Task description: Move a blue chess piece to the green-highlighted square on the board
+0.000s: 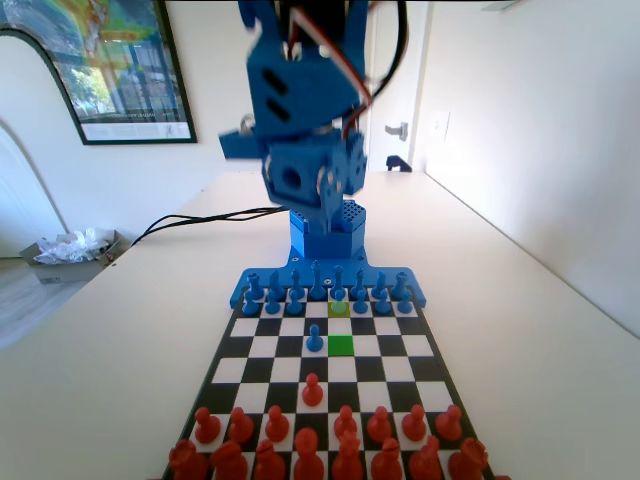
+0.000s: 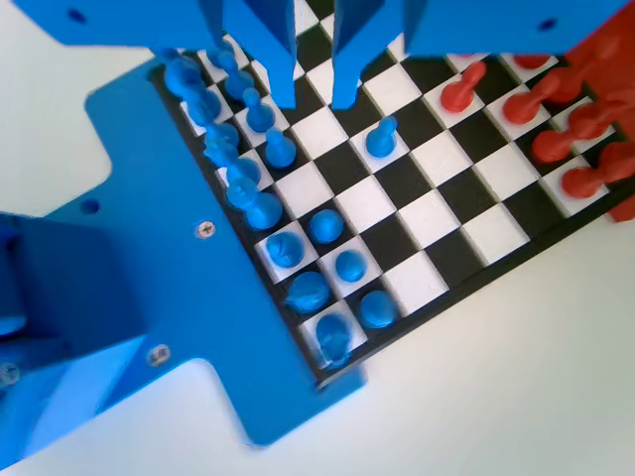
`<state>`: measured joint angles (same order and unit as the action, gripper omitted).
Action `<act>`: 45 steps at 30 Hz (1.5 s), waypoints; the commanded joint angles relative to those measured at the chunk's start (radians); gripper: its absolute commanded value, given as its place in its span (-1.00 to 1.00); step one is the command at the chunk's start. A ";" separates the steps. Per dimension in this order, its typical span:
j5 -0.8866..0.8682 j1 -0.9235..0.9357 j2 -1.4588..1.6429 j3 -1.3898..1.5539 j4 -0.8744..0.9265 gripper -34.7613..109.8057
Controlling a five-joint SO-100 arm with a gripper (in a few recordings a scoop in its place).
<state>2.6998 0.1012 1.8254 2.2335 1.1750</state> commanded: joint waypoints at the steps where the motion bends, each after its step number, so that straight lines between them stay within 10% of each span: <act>1: 0.011 0.005 0.038 0.026 -0.031 -0.42; 45: -0.066 -0.146 -0.037 0.268 -0.348 -0.41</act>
<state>2.6185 -0.0337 1.7810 2.5157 0.8268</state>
